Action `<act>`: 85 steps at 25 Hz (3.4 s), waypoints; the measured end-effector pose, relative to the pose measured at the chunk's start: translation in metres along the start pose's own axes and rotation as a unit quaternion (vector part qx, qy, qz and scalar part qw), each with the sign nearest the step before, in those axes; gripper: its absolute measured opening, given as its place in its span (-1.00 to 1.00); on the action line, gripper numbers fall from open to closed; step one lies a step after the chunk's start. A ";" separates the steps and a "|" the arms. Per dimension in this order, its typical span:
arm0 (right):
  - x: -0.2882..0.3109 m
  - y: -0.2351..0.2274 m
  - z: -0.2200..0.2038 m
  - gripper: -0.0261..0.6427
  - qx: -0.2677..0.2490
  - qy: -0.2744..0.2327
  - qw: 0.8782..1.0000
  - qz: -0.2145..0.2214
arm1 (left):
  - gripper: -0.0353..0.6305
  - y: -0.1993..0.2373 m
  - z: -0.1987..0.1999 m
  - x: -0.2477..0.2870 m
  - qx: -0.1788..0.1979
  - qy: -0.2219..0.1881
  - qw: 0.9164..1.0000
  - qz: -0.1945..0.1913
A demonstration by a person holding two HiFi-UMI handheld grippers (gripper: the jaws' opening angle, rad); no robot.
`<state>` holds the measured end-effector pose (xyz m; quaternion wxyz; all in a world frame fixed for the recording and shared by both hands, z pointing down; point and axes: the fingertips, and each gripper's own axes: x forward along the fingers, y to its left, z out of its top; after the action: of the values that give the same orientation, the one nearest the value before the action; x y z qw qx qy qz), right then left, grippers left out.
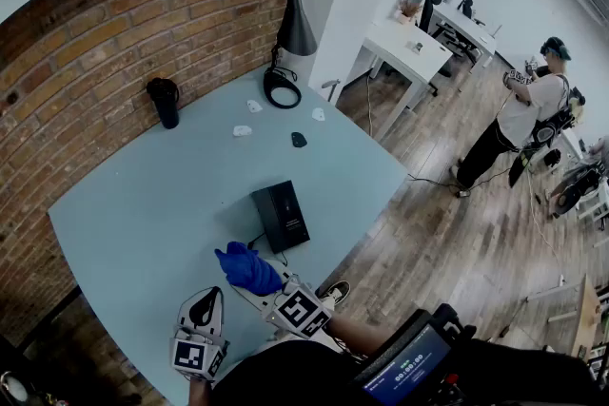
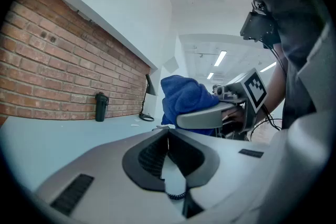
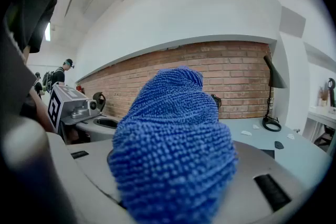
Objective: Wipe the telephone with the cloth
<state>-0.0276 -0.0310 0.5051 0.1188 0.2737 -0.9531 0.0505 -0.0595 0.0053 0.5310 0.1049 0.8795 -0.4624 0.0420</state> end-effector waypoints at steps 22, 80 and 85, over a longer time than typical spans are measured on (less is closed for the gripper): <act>-0.006 -0.053 -0.003 -0.37 0.036 0.018 0.999 -0.018 | -0.84 0.001 -0.002 0.003 -0.018 -0.004 1.000 -0.003; 0.043 -0.224 -0.140 -0.38 0.142 0.483 0.864 -0.023 | -0.84 0.032 -0.025 0.014 -0.055 0.025 0.998 0.024; 0.039 -0.221 -0.145 -0.39 0.129 0.495 0.858 -0.035 | -0.84 0.028 -0.024 0.019 -0.055 0.028 0.998 0.018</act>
<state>0.0871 -0.2139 0.6620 0.5404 0.2588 -0.7433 0.2975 -0.0713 -0.0200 0.5622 0.1651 0.8625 -0.4764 0.0427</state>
